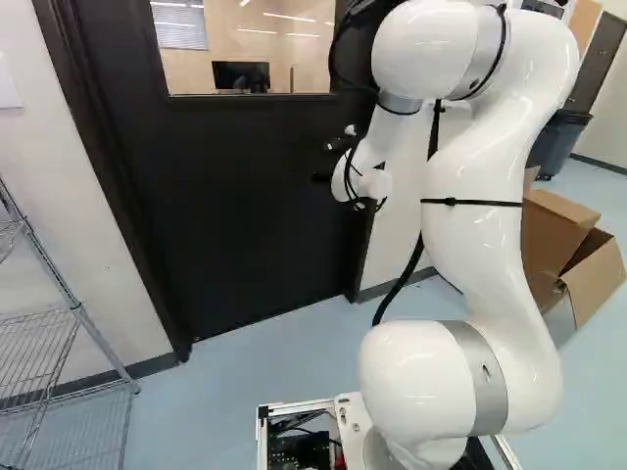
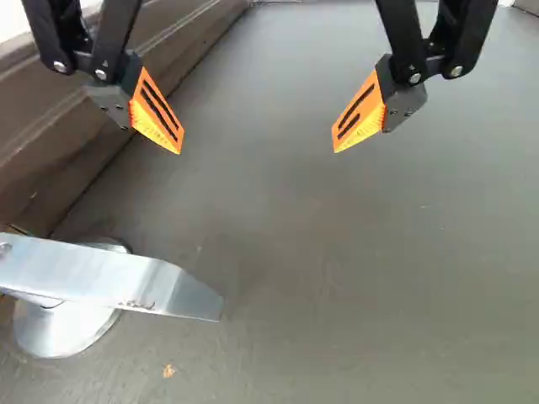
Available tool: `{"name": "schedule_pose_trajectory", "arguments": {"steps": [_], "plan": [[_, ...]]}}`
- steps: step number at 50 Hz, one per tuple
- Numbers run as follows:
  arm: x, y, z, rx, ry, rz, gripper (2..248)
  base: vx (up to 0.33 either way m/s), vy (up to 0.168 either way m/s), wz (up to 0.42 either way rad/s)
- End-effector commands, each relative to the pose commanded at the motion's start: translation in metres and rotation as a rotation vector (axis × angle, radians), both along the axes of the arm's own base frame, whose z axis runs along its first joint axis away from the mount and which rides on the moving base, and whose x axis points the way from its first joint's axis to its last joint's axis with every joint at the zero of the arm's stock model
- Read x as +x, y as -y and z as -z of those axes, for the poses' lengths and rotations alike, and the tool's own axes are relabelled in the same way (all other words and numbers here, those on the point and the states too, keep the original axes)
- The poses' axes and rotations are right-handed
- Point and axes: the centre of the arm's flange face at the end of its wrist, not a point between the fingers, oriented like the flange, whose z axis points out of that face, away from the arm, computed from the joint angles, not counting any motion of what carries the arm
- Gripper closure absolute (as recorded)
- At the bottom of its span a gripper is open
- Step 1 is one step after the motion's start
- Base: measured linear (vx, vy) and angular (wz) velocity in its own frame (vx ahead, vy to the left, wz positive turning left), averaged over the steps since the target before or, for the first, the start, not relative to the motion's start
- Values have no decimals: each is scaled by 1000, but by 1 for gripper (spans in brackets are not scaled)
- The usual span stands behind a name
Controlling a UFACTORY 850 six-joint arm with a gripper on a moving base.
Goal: Open the door and move inside
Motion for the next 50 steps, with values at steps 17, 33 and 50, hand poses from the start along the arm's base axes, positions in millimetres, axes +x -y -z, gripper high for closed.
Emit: {"name": "schedule_pose_trajectory", "arguments": {"steps": [17, 33, 50], "plan": [[24, 0, 4, -8, 17, -15, 3, 0, 0, 0], [48, -6, 8, -22, 34, -48, 3, 0, 0, 0], [75, -13, 13, -33, 56, -77, 3, 0, 0, 0]]}}
